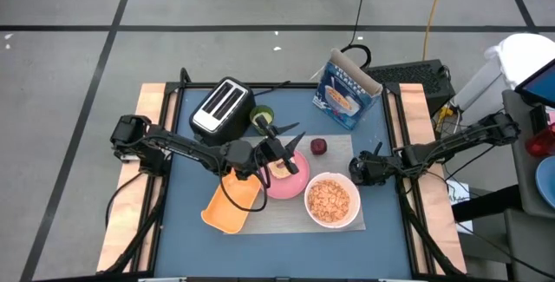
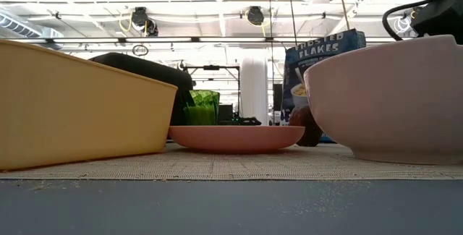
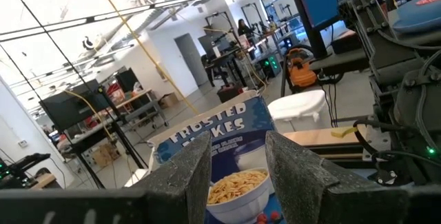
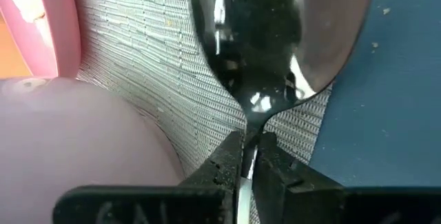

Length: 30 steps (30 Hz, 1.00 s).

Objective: Arrange a breakfast setting
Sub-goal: Put the orange spoon on the gray placemat

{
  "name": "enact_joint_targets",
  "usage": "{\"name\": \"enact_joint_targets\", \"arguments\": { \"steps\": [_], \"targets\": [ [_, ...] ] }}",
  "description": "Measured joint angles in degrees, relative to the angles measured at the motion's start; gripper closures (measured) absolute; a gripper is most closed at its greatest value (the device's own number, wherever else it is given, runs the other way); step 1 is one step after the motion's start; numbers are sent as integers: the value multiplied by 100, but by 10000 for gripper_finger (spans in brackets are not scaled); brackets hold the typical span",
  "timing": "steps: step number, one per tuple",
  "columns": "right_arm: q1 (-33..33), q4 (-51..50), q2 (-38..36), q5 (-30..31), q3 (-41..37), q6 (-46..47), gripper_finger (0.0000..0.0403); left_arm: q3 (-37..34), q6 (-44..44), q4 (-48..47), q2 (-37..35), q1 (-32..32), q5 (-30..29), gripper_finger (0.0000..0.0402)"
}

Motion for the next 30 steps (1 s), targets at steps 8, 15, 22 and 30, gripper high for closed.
{"name": "enact_joint_targets", "arguments": {
  "steps": [8,15,22,30],
  "targets": [
    [0,16,0,9,0,-4,329,0,2,0,0,0,0,256],
    [-4,3,-47,11,-6,22,310,0,2,0,0,0,0,256],
    [3,-83,-327,304,-22,43,310,0,2,1,0,0,0,256],
    [0,-65,-664,414,-22,35,309,0,1,1,0,0,1,256]
  ]
}}
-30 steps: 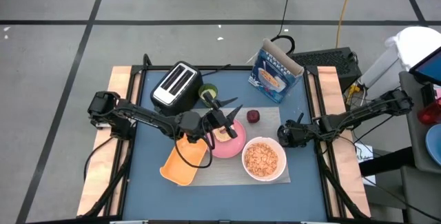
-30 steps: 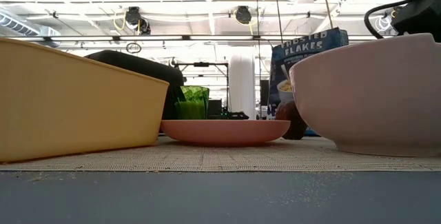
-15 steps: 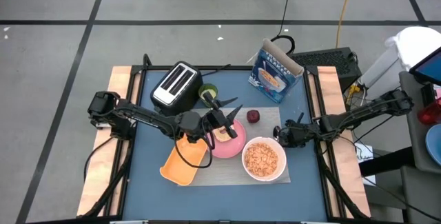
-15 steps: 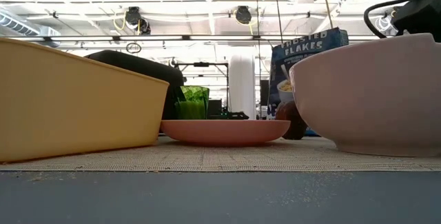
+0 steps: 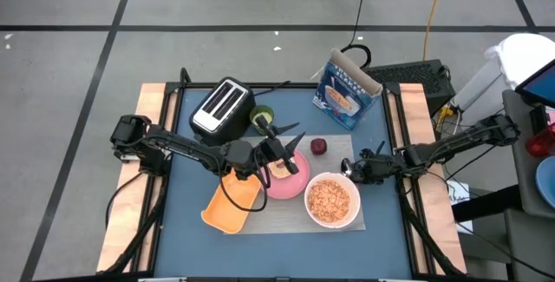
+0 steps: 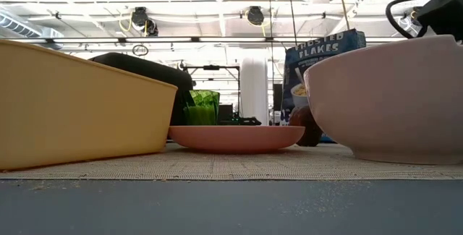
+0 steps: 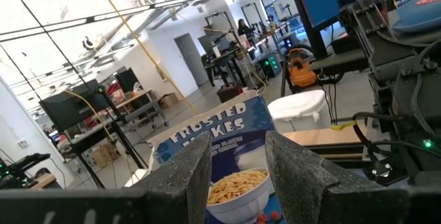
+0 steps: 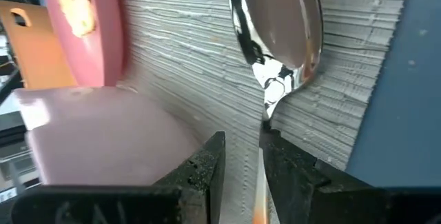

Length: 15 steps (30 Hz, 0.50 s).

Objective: Arrange a breakfast setting
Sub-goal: Put the orange spoon on the gray placemat, then return to Home Position

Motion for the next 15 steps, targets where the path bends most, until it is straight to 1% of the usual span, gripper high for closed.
{"name": "enact_joint_targets", "arguments": {
  "steps": [15],
  "targets": [
    [-2,-19,-693,38,11,-35,309,0,-1,1,0,0,-1,256]
  ]
}}
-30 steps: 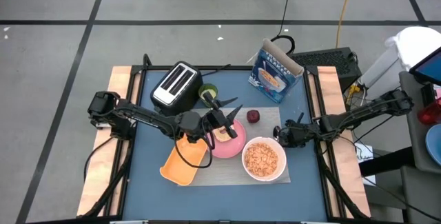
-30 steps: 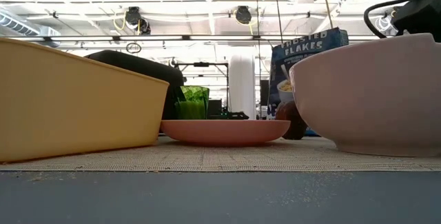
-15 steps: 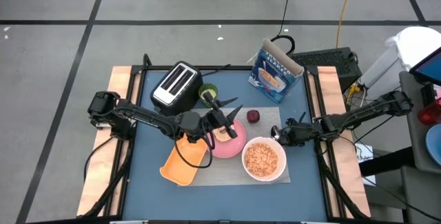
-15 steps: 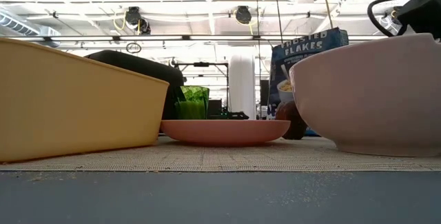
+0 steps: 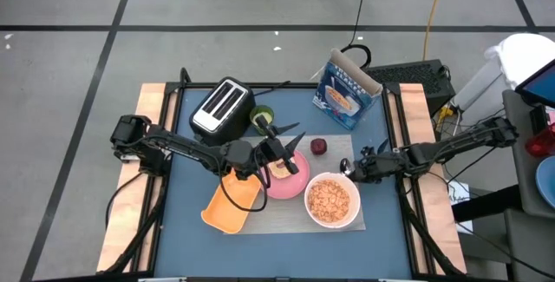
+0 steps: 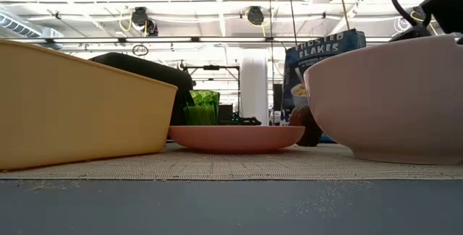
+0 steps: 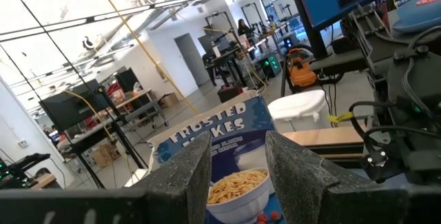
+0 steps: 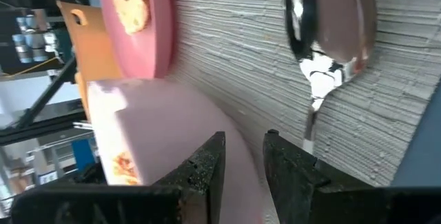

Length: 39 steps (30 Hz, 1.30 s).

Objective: Arrange a breakfast setting
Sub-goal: Return to Home Position

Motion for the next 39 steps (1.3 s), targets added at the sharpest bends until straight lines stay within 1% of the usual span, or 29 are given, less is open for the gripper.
{"name": "enact_joint_targets", "arguments": {
  "steps": [11,19,23,29,33,36,37,39],
  "targets": [
    [0,44,-640,591,7,-328,310,0,0,0,0,0,2,256],
    [-10,278,-1179,1093,-2,-929,310,0,0,-1,1,0,2,256],
    [-15,873,-1387,1200,-2,-1684,310,0,20,-2,0,0,1,256],
    [-15,2379,-1530,1156,-2,-2976,310,0,230,2,-7,-39,-36,256],
    [-15,3409,-1581,814,-2,-3635,310,0,699,15,-78,-184,-428,256],
    [-13,3978,-1589,538,-2,-4011,310,1,1063,-101,-250,-360,-798,256],
    [-13,4121,-1589,527,-2,-4130,310,6,1150,-200,-328,-421,-856,256],
    [-13,4343,-1589,511,0,-4353,313,4,1196,-688,-542,-567,-930,256]
  ]
}}
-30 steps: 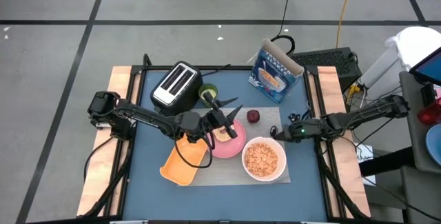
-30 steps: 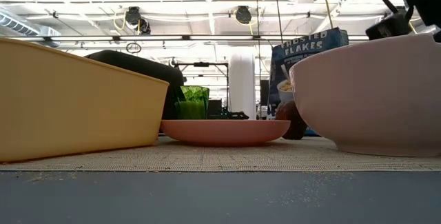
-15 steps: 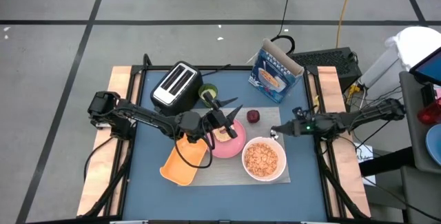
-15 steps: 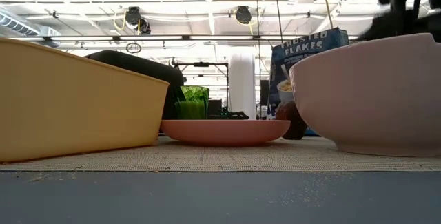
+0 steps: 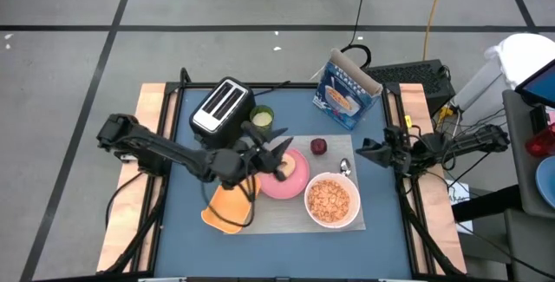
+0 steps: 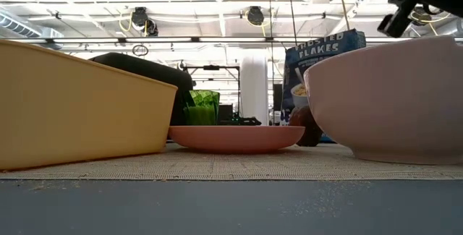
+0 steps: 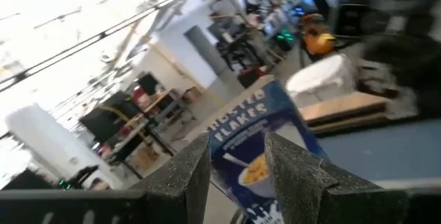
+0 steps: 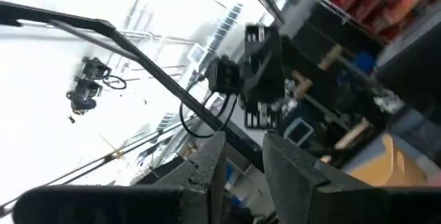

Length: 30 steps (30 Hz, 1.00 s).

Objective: Arrange a breakfast setting
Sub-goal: Return to Home Position

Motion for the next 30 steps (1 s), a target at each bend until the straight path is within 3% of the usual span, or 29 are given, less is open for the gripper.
{"name": "enact_joint_targets", "arguments": {
  "steps": [6,12,16,22,30],
  "targets": [
    [0,136,-115,-18,0,-399,342,0,-928,-2228,-826,-281,273,256],
    [0,138,-276,-343,0,-897,382,-2,-1923,-4348,-1700,-165,2347,256],
    [0,136,-466,-649,0,-1319,400,-12,-2544,-5198,-2260,164,3092,256],
    [0,81,-782,-744,2,-1834,400,-1025,-2869,-4876,-3136,601,3788,256],
    [0,-129,-1008,-729,5,-2369,402,-3136,-3140,-3380,-4819,806,3808,256]
  ]
}}
